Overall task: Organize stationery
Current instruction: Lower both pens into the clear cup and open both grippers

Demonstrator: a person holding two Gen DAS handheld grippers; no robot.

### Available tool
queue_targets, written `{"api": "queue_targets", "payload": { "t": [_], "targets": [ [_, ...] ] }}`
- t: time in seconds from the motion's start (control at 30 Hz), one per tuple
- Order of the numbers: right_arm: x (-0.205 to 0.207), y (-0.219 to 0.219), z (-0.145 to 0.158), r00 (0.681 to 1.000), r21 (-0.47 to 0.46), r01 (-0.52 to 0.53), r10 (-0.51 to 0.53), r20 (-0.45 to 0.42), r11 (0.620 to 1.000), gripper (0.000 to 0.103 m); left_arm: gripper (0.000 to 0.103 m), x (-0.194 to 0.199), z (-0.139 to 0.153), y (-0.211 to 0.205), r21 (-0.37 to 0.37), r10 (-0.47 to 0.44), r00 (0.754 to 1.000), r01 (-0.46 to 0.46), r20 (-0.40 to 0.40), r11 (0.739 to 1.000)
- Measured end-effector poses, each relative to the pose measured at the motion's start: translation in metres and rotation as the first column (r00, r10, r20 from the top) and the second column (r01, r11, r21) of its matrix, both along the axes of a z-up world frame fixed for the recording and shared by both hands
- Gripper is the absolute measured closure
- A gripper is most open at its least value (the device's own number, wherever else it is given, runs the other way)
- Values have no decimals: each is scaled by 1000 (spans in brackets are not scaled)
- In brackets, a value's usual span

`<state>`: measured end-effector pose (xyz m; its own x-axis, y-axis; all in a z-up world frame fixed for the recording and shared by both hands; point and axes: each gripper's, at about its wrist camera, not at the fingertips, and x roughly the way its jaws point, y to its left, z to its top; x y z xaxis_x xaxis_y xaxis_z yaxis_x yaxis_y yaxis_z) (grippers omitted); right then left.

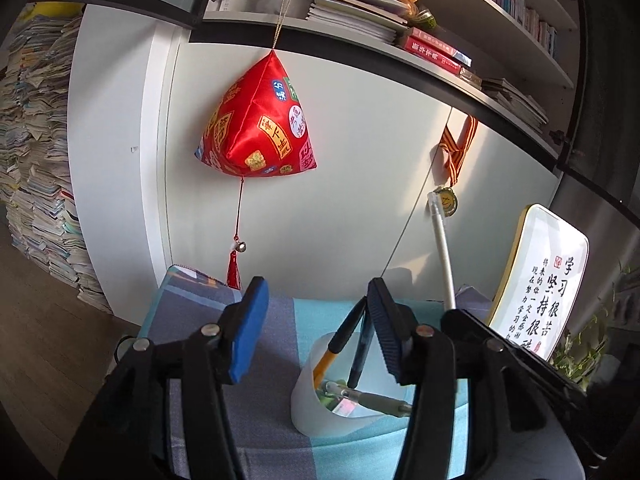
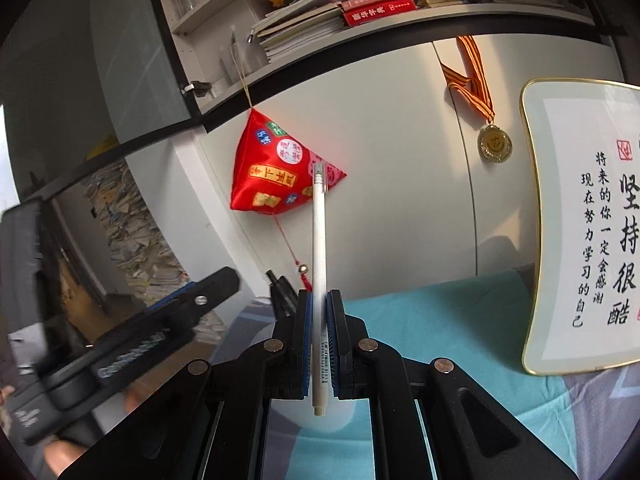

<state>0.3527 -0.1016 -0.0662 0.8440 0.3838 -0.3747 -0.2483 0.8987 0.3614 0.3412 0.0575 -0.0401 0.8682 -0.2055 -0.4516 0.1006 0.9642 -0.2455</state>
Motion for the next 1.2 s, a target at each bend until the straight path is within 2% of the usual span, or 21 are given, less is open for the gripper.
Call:
{"api": "queue_targets", "payload": {
  "t": [0.17,0.33,0.6,0.73,0.93,1.03,1.2],
  "targets": [
    [16,12,-7,1000,29,2,-3,27,1000,95,53,0,5,10,-19,27,1000,-27,8,999],
    [17,28,-13,998,-9,-6,6,66,1000,95,53,3,4,22,-68,45,999,-46,-13,997],
    [15,31,-23,997,-59,-30,34,71,998,95,53,5,1,29,-111,44,999,-47,-31,993],
    [7,32,-27,996,-79,-46,52,77,996,95,53,6,1,28,-105,41,999,-44,-32,993],
    [6,30,-33,996,-66,-63,66,51,996,95,53,7,-1,29,-139,16,999,-22,-42,990],
    [4,30,-31,997,-100,-65,70,45,993,95,53,8,-2,32,-148,18,999,-25,-46,989],
    [2,31,-28,993,-153,-115,115,-12,981,95,53,8,-2,33,-158,17,999,-25,-51,987]
  ]
}}
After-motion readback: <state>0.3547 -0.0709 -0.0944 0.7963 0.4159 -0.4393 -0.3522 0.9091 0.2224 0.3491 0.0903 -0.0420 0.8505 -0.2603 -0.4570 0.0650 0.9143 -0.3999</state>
